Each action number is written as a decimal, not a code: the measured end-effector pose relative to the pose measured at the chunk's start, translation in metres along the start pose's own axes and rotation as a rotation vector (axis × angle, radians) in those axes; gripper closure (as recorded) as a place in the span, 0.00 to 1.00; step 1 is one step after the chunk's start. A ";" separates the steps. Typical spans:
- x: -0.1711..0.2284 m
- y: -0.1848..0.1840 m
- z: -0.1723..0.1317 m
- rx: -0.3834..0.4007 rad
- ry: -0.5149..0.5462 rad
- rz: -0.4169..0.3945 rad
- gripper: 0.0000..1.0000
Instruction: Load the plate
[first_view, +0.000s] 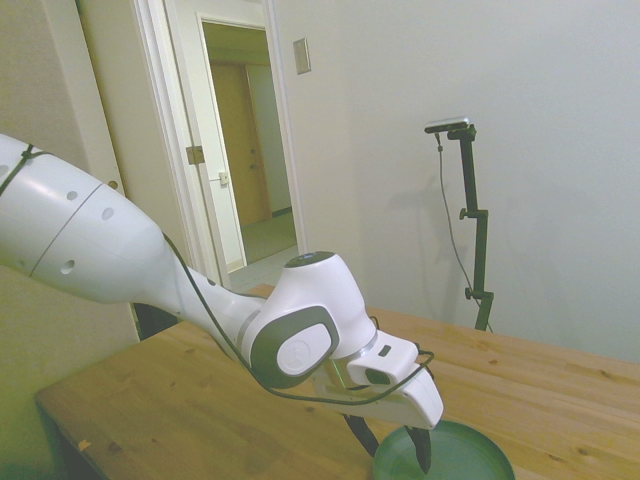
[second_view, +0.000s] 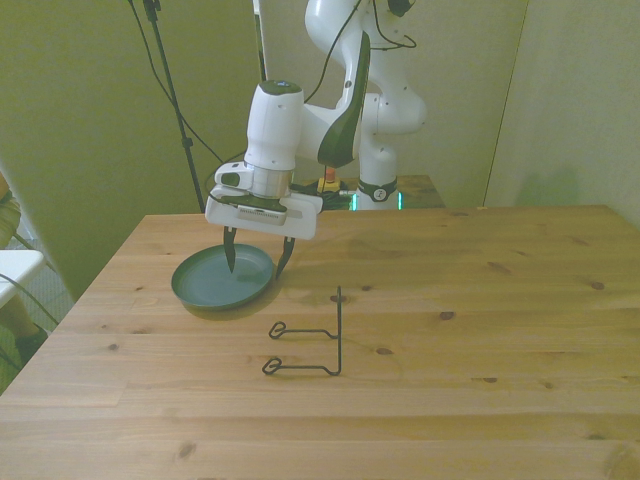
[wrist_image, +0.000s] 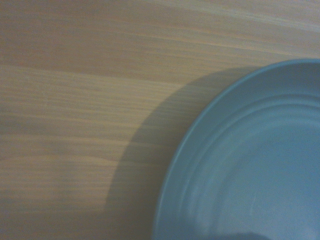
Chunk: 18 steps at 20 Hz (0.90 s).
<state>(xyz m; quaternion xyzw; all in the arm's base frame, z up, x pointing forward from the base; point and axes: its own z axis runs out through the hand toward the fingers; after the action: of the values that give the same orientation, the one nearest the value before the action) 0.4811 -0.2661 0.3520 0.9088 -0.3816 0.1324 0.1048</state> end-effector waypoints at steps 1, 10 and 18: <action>-0.001 -0.002 0.000 -0.007 0.005 -0.004 1.00; -0.001 -0.002 0.001 -0.016 0.007 -0.014 1.00; -0.002 0.000 0.005 -0.021 0.001 -0.011 1.00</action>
<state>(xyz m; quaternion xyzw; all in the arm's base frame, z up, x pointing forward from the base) 0.4804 -0.2665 0.3469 0.9097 -0.3779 0.1282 0.1152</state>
